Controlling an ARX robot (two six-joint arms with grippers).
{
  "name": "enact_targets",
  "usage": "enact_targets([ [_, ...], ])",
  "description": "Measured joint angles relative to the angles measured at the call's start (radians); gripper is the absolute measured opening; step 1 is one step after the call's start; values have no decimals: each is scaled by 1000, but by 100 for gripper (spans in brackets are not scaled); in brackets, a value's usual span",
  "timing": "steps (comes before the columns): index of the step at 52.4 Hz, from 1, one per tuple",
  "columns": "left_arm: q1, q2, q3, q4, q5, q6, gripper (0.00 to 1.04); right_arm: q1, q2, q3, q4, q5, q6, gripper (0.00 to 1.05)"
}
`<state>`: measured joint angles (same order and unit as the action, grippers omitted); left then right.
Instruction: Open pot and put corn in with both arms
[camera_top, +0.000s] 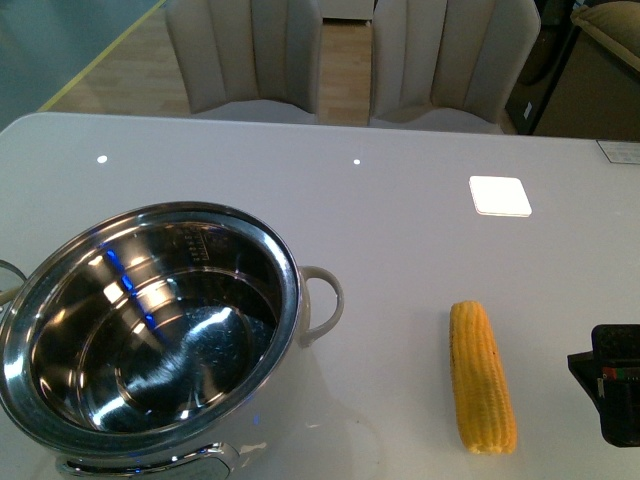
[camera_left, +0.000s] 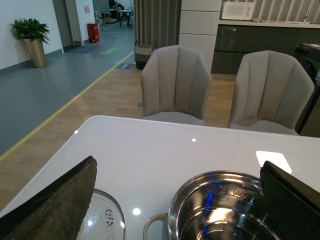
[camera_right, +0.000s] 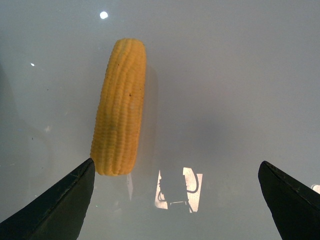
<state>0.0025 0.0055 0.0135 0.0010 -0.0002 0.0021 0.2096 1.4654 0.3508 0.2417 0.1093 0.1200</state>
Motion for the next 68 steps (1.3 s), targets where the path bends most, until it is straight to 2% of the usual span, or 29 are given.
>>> enact_targets([
  [3, 0, 0, 0, 0, 0, 0, 98, 0, 0, 0, 0, 0, 0, 96],
  [7, 0, 0, 0, 0, 0, 0, 98, -3, 37, -17, 126, -48, -19, 96],
  [11, 0, 0, 0, 0, 0, 0, 98, -7, 113, -6, 190, -67, -31, 96],
  [26, 0, 0, 0, 0, 0, 0, 98, -11, 365, 101, 267, -69, -34, 96],
  [42, 0, 0, 0, 0, 0, 0, 98, 3, 572, 204, 287, -83, -47, 96],
  [68, 0, 0, 0, 0, 0, 0, 98, 39, 710, 336, 231, -100, -101, 96],
])
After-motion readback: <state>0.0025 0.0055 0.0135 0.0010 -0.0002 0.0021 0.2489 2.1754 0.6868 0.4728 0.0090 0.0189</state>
